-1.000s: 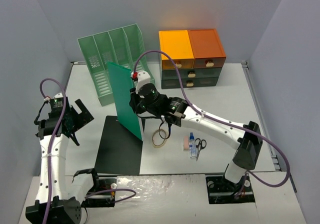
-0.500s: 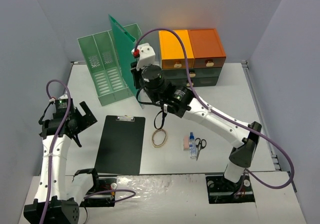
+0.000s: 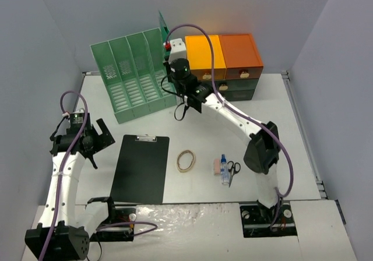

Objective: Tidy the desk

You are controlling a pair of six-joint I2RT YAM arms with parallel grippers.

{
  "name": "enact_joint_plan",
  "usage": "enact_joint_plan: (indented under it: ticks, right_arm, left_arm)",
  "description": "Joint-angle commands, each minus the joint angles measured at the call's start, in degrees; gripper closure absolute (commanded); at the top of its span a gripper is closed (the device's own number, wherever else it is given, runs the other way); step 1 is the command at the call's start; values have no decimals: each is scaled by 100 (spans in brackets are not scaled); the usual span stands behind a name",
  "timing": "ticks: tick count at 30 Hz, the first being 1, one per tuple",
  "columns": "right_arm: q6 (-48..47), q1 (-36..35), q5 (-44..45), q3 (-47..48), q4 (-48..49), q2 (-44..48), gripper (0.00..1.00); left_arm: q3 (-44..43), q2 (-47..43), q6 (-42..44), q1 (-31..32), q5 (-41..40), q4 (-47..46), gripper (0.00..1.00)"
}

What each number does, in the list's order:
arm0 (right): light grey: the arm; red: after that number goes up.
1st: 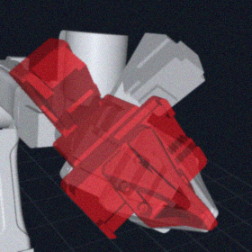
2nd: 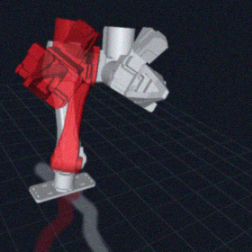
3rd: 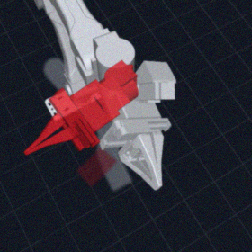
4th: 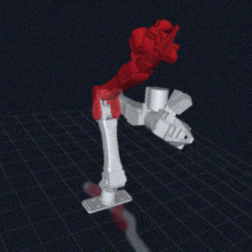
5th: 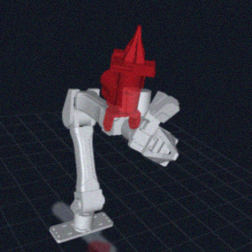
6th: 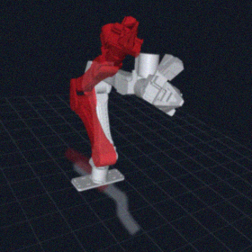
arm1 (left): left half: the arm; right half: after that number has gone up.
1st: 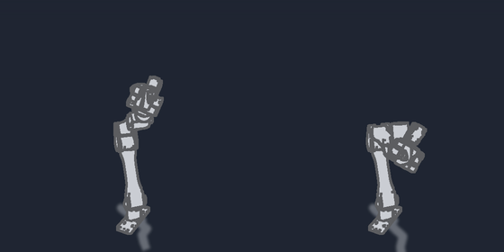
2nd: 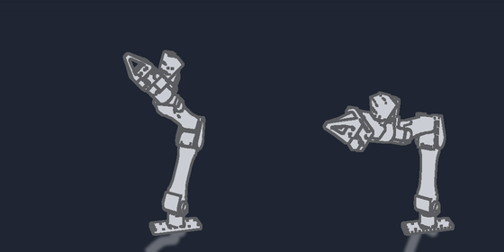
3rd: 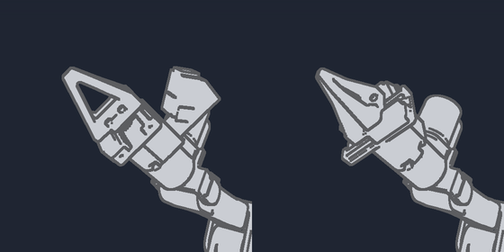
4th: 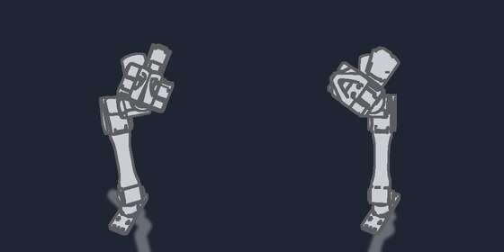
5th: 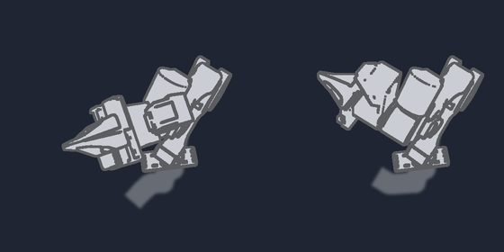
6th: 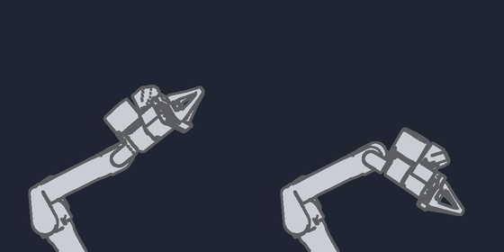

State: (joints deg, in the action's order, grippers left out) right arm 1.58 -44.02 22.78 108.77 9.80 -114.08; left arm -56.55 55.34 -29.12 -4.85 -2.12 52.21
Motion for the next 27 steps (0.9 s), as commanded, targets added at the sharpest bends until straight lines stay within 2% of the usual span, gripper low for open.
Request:
enact_joint_plan:
  ticks: [1, 4, 12, 19, 27]
  right_arm:
    - [-96, 128, -403, 945, 1046, -252, 100]
    - [-96, 290, -511, 1270, 1053, -528, 100]
    - [-385, 441, -651, 1359, 1418, -735, 100]
    - [-158, 737, -1091, 700, 2367, -868, 100]
    - [91, 790, -1321, 435, 3095, -1356, 100]
  left_arm:
    - [-249, 107, 93, 44, -133, -194, 3]
    - [-241, 162, 100, 63, -123, -229, 3]
    - [-189, 214, 134, 71, -192, -230, 3]
    - [-207, 260, 167, 70, -195, -176, 3]
    - [-197, 349, 168, 72, -193, -167, 3]
